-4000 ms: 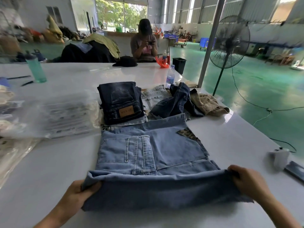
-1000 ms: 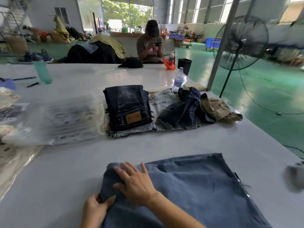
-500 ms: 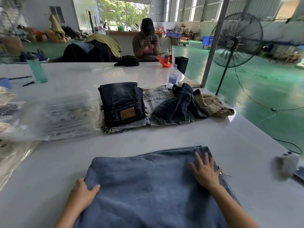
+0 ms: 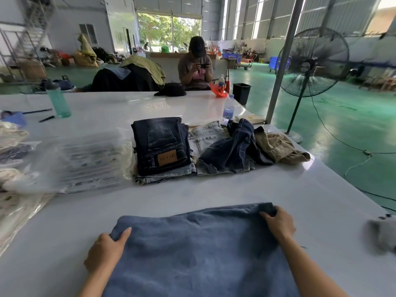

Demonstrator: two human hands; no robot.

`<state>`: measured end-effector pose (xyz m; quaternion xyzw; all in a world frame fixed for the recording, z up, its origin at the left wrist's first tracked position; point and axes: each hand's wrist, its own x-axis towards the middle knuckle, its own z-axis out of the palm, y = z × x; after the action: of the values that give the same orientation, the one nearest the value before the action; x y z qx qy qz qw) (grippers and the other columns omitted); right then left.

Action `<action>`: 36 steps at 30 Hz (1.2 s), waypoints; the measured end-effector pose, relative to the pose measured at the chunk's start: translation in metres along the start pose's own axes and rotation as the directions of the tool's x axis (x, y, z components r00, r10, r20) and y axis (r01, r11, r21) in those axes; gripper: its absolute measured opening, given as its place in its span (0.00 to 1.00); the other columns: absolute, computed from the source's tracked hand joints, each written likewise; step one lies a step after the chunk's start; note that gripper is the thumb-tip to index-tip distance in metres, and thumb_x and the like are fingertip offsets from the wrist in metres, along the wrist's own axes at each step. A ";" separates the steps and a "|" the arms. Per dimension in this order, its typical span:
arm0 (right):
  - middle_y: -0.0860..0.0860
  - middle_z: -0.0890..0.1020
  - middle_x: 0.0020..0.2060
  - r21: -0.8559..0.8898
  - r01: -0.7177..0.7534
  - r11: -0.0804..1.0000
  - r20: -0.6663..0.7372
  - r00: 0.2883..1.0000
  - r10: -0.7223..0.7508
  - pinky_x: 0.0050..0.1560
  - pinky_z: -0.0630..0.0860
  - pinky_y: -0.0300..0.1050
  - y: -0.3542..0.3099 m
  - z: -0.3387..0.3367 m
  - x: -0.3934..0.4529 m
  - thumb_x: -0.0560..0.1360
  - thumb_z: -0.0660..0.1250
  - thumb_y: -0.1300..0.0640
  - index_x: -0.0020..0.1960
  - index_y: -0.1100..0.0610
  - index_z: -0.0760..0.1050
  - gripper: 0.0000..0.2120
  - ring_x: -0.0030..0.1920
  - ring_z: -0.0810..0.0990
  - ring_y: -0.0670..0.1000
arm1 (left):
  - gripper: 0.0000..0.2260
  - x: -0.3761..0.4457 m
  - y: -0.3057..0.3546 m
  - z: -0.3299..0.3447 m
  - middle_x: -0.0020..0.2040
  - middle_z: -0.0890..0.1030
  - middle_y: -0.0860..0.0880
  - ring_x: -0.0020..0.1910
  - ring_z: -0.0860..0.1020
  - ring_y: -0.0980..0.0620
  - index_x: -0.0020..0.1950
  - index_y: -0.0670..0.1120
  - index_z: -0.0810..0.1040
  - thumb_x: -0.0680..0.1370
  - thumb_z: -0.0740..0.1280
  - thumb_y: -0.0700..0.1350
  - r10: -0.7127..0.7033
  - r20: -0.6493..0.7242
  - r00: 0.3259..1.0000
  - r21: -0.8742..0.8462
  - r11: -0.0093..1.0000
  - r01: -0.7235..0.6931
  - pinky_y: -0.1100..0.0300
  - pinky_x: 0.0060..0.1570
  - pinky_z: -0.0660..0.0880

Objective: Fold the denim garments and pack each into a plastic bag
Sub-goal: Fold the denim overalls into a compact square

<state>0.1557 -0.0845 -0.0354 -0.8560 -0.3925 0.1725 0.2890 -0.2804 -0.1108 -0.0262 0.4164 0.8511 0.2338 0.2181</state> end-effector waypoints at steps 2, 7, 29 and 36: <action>0.58 0.77 0.53 0.077 0.068 0.995 -0.143 0.988 -0.057 0.54 0.70 0.52 0.004 0.004 0.002 0.75 0.68 0.56 0.53 0.57 0.77 0.09 0.56 0.75 0.62 | 0.21 0.003 -0.003 0.001 0.51 0.80 0.36 0.53 0.77 0.36 0.52 0.39 0.78 0.77 0.64 0.58 0.005 -0.018 1.000 0.003 1.000 -0.005 0.49 0.53 0.73; 0.61 0.81 0.48 0.245 0.279 0.929 -0.428 0.890 -0.155 0.42 0.67 0.46 -0.006 0.003 0.008 0.77 0.64 0.61 0.50 0.61 0.77 0.05 0.46 0.78 0.64 | 0.17 -0.005 -0.016 0.012 0.48 0.80 0.33 0.48 0.77 0.32 0.46 0.39 0.74 0.78 0.64 0.54 0.008 -0.227 0.974 -0.096 0.995 -0.030 0.46 0.49 0.70; 0.38 0.40 0.75 -0.521 0.428 0.738 0.374 0.892 -0.254 0.72 0.33 0.63 0.017 0.017 -0.010 0.81 0.40 0.41 0.76 0.39 0.41 0.24 0.76 0.38 0.46 | 0.60 -0.044 0.037 0.055 0.77 0.55 0.58 0.76 0.53 0.56 0.76 0.60 0.55 0.51 0.14 0.72 0.465 0.320 0.826 0.463 0.684 -0.564 0.38 0.71 0.49; 0.41 0.37 0.74 -0.317 0.516 0.796 0.329 0.847 -0.418 0.72 0.38 0.64 0.003 0.035 -0.088 0.79 0.45 0.36 0.76 0.40 0.42 0.28 0.76 0.36 0.45 | 0.39 -0.026 -0.013 0.029 0.77 0.38 0.57 0.76 0.38 0.51 0.77 0.57 0.38 0.68 0.27 0.71 0.397 0.261 0.880 0.457 0.752 -0.475 0.39 0.72 0.46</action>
<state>0.0837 -0.1411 -0.0587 -0.7438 -0.6515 0.1158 0.0944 -0.2572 -0.1320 -0.0525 0.6620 0.7423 0.0141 0.1023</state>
